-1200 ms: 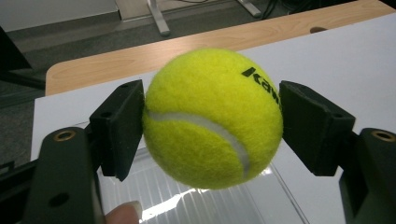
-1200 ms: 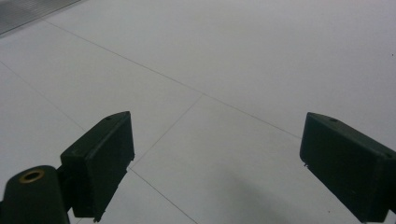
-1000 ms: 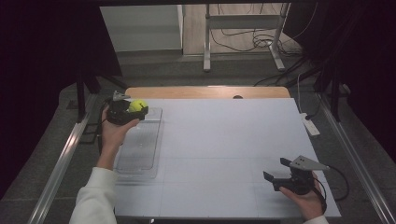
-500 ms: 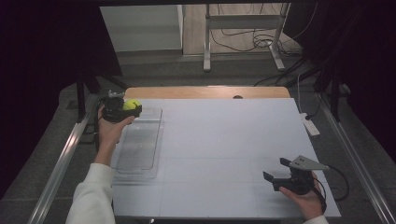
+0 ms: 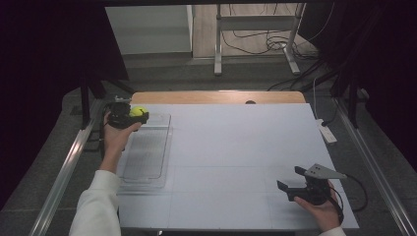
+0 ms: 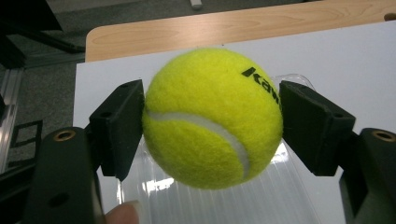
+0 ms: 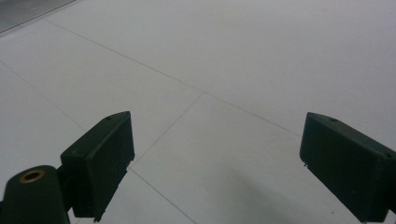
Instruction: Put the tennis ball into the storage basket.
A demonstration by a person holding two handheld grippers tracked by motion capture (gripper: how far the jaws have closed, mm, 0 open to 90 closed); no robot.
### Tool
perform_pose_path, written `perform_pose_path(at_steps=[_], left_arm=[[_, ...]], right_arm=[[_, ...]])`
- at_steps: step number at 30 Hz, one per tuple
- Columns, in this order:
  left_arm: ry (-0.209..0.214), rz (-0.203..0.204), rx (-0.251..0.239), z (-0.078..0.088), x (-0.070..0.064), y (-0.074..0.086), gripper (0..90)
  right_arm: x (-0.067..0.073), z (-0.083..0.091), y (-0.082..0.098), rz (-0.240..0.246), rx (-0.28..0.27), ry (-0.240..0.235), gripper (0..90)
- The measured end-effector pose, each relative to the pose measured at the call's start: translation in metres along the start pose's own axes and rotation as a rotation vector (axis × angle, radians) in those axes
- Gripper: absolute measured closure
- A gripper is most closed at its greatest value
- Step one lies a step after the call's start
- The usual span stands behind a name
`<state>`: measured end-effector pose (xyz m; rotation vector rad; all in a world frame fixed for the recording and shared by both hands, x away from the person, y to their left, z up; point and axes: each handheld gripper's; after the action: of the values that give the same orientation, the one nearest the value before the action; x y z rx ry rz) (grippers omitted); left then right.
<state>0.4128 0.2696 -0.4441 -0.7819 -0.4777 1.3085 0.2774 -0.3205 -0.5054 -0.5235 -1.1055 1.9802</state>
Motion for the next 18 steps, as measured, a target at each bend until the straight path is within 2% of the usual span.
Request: perform_pose_path(at_steps=[18], left_arm=[[0.001, -0.01, 0.034, -0.0031, 0.0016, 0.002, 26.5]], right_arm=[[0.0003, -0.0001, -0.0002, 0.0, 0.001, 0.0, 10.2]])
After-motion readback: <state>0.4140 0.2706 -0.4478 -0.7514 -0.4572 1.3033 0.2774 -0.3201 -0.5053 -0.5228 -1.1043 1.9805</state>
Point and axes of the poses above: each handheld gripper's, and its own axes: z roughly backward along the jaws, y roughly out of its underside, x roughly to its left, and after that the axes turned 3 degrees about y, right-handed
